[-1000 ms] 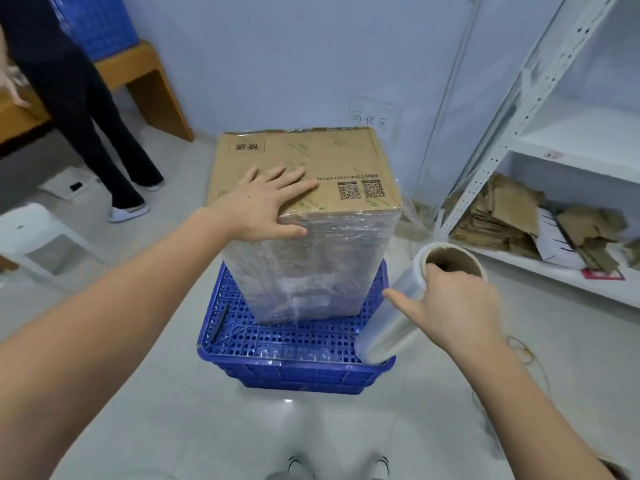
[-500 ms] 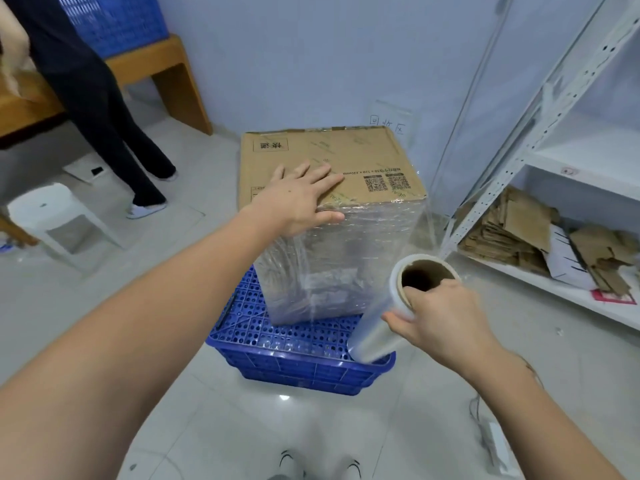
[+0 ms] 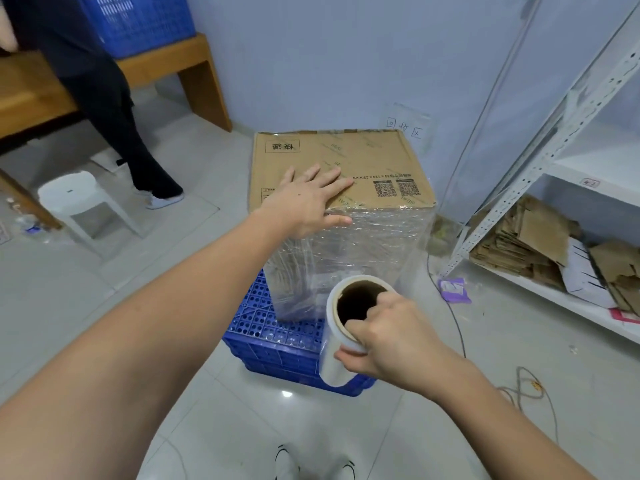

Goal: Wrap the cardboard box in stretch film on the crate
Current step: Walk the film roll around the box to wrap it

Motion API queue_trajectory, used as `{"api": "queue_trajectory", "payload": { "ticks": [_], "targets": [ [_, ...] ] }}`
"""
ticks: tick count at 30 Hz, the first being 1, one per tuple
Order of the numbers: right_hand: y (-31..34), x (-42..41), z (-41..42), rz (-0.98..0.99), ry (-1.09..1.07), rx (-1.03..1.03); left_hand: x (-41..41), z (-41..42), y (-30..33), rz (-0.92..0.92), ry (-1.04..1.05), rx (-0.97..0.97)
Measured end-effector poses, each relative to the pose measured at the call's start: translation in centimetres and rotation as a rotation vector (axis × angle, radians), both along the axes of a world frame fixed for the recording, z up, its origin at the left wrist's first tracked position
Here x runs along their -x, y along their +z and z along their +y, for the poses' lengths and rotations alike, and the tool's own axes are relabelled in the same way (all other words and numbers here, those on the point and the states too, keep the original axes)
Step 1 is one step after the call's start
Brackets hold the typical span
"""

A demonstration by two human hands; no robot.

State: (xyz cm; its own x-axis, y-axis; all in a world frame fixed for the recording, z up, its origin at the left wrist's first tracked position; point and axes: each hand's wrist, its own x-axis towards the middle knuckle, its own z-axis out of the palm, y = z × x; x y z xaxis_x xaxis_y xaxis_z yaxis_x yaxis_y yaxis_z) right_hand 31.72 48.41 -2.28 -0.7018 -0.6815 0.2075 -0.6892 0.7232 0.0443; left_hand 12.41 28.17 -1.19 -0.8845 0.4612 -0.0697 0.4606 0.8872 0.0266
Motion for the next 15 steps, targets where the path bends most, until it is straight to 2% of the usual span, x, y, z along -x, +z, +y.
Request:
{"api": "queue_trajectory", "payload": {
  "ticks": [4, 15],
  "targets": [
    [0.4, 0.3, -0.8, -0.05, 0.052, -0.042, -0.3, 0.0, 0.0, 0.003, -0.003, -0.003],
    [2.4, -3.3, -2.4, -0.063, -0.281, 0.02, -0.8, -0.1, 0.6, -0.016, 0.012, 0.001]
  ]
}}
